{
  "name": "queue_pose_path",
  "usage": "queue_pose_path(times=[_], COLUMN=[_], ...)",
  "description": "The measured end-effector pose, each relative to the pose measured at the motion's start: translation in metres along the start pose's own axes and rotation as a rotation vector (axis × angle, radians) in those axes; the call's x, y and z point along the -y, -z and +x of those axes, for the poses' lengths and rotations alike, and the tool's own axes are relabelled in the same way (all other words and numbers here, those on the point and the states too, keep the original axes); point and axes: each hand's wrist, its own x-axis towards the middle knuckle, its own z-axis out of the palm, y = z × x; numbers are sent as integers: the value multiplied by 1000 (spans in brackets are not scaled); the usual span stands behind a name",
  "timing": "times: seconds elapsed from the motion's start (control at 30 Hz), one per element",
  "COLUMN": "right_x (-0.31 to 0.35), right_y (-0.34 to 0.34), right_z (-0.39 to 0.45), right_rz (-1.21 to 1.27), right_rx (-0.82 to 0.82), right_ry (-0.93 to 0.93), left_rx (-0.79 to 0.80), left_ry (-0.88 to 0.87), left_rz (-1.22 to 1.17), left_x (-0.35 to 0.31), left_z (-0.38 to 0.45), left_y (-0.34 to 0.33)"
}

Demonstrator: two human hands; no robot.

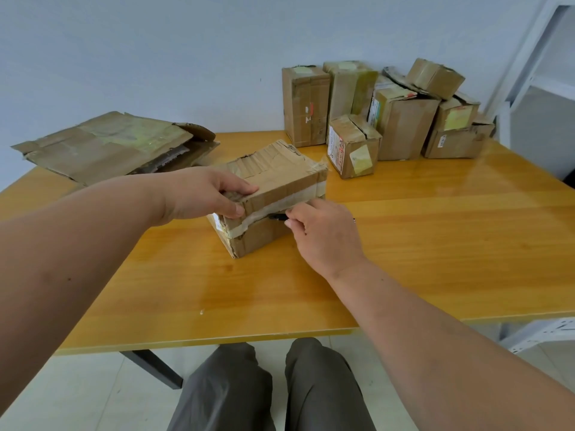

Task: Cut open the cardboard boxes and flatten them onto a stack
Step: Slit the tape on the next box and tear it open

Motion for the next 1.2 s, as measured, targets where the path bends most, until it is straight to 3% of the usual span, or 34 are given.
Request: queue_pose_path(times=[0.73,0.87,1.0,1.2], right_x=[-67,-90,-81,-32], right_y=[25,47,59,56], right_z=[14,8,5,21], right_rz=[-127,-188,-57,480], right_rx=[39,39,71,218], right_ry=[-191,-525,-583,-710], left_rx=[22,34,54,-11], left_ry=[5,6,18,27], left_rz=[0,19,36,151], left_x=[-4,-4,-11,-8], left_z=[3,1,0,-10], left_y=[2,5,8,12])
